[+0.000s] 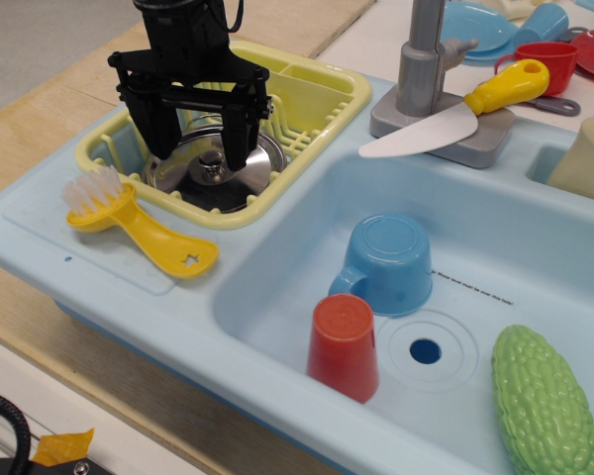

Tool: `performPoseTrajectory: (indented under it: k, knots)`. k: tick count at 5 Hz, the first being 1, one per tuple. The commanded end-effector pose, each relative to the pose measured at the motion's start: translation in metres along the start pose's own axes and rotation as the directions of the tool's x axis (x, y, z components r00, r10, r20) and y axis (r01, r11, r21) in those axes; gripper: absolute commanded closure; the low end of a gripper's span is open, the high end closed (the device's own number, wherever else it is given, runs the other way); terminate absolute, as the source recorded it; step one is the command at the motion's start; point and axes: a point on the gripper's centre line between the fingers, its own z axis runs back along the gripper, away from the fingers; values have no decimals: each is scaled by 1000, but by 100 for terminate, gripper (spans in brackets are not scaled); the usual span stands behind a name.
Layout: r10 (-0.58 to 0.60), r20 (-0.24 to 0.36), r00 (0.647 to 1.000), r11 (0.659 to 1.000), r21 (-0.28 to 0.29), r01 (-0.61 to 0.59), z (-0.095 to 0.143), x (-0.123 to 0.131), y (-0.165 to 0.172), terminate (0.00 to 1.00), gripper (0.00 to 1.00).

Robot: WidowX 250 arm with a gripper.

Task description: Take lid off pot or pan

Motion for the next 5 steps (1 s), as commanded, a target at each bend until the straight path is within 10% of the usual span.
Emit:
performPoseTrajectory:
  k: [1,2,3,5]
  knots:
    - [2,7,1000,1000,-9,-2,-3,5,5,0,0]
    - [4,-35,999,1000,-16,-5,-9,7,6,0,0]
    - [3,-48,999,1000,-11,-3,-10,9,5,0,100]
    - [14,-53,998,1000,7,-14,-1,4,4,0,100]
